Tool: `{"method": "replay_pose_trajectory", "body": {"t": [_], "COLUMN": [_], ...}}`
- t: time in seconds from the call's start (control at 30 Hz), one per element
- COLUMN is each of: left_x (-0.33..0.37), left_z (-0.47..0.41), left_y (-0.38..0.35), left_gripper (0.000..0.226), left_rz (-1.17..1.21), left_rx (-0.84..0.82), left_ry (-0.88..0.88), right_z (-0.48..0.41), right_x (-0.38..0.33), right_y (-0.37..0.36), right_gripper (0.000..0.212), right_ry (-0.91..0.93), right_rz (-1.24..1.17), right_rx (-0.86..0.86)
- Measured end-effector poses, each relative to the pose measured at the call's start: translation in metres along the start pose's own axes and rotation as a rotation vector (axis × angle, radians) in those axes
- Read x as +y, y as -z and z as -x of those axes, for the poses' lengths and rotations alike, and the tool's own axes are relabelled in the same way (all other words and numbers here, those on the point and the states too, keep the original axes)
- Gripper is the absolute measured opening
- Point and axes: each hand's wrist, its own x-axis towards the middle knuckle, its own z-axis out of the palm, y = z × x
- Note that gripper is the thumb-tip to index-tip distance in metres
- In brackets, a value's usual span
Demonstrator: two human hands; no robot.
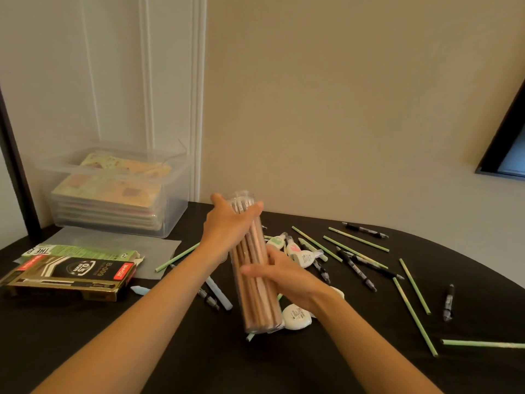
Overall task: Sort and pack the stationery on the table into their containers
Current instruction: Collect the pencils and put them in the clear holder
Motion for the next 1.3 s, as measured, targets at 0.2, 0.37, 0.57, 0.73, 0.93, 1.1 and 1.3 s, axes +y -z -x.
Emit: {"method": "replay_pose_trajectory", "body": {"t": [0.2, 0.37, 0.57, 0.73, 0.93, 1.1, 1.3], "left_x": [-0.012, -0.056, -0.096, -0.105, -0.064, -0.030, -0.019], "left_z": [-0.036, -0.063, -0.079, -0.083, -0.074, -0.050, -0.023], "left_y": [0.008, 0.005, -0.016, -0.030, -0.016, 0.006, 0.019], "left_gripper": [0.031, 0.030, 0.054, 0.059, 0.059, 0.060, 0.054], "left_rz": [0.034, -0.698, -0.923, -0.987, -0.250, 0.228, 0.045], "left_rx": [-0.085, -0.235, -0.354, -0.287, -0.090, -0.310, -0.390], "left_ry": [0.073, 0.080, 0.053, 0.042, 0.131, 0.265, 0.171], "right_z": [-0.017, -0.034, -0.039, -0.038, -0.033, -0.016, 0.008], "right_x": [-0.009, -0.003, -0.004, 0.001, 0.007, 0.005, 0.000], "right_y": [0.024, 0.041, 0.064, 0.080, 0.080, 0.069, 0.053], "right_gripper": [0.043, 0.051, 0.053, 0.058, 0.063, 0.067, 0.066], "right_ry": [-0.019, -0.043, 0.003, -0.013, 0.037, 0.089, 0.155], "right_rz": [0.072, 0.234, 0.363, 0.406, 0.543, 0.661, 0.838], "right_rx": [0.186, 0.307, 0.462, 0.487, 0.536, 0.438, 0.419]}}
